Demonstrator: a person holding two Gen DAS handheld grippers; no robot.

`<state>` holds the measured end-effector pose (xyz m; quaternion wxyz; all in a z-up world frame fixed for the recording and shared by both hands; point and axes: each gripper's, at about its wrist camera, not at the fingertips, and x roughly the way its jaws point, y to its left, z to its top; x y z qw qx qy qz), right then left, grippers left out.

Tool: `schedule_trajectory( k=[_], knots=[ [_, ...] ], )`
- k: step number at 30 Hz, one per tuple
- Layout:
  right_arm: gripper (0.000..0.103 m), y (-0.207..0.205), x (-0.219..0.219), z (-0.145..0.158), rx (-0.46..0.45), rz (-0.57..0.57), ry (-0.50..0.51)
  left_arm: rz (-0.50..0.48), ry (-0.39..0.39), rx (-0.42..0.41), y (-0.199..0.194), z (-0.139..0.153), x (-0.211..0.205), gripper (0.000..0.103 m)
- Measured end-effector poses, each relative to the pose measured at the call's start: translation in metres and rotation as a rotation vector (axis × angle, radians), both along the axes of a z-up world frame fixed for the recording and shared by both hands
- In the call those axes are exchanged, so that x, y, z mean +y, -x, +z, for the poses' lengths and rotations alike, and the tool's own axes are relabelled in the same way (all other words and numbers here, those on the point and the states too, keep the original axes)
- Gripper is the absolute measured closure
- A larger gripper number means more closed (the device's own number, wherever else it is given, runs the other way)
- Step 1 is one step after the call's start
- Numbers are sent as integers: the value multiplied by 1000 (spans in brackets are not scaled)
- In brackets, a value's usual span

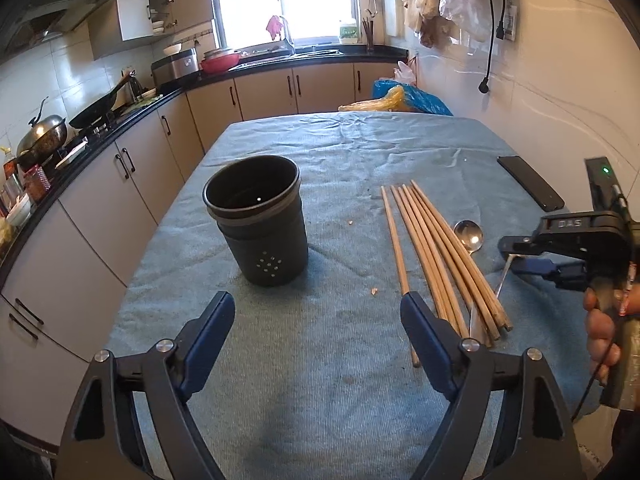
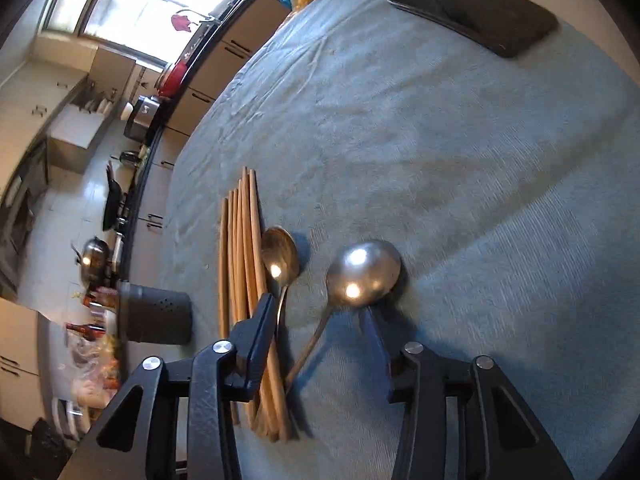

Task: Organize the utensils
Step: 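Lower the right tool to the large metal spoon and close on its handle, then grasp one wooden chopstick with the left tool while the right tool lifts the spoon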

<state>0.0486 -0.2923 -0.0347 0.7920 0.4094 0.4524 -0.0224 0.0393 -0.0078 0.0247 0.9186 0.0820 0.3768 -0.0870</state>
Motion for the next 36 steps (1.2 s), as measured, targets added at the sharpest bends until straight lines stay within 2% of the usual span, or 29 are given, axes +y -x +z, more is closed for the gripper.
schedule_trajectory(
  k=[2,4,10,18,20,22,24,26,27,29,32,36],
  knots=[
    [68,-10,3,0,4,13,39,-10,0,9,-3,0,-2,19],
    [83,-20,7,0,10,40,99,-18,-8,13,-6,0,-5,19],
    [97,-24,4,5,-34,96,160,-65,-11,55,-17,2,-20,19],
    [100,2,-23,29,-137,73,201,-166,9,119,-44,8,-60,19],
    [100,6,-28,37,-164,65,207,-161,17,145,-57,8,-69,20],
    [100,14,-33,46,-194,55,222,-152,51,192,-70,6,-73,24],
    [100,21,-36,54,-219,51,252,-128,61,231,-86,4,-79,41],
    [100,25,-38,60,-237,56,264,-120,69,286,-108,3,-89,51],
    [100,26,-37,62,-247,57,267,-113,63,300,-116,1,-93,55],
    [100,30,-38,65,-265,62,264,-55,39,332,-139,-4,-99,56],
    [100,38,-43,69,-290,64,257,6,12,400,-168,-18,-106,74],
    [100,41,-47,70,-302,71,250,62,-59,439,-194,-40,-114,75]
  ],
)
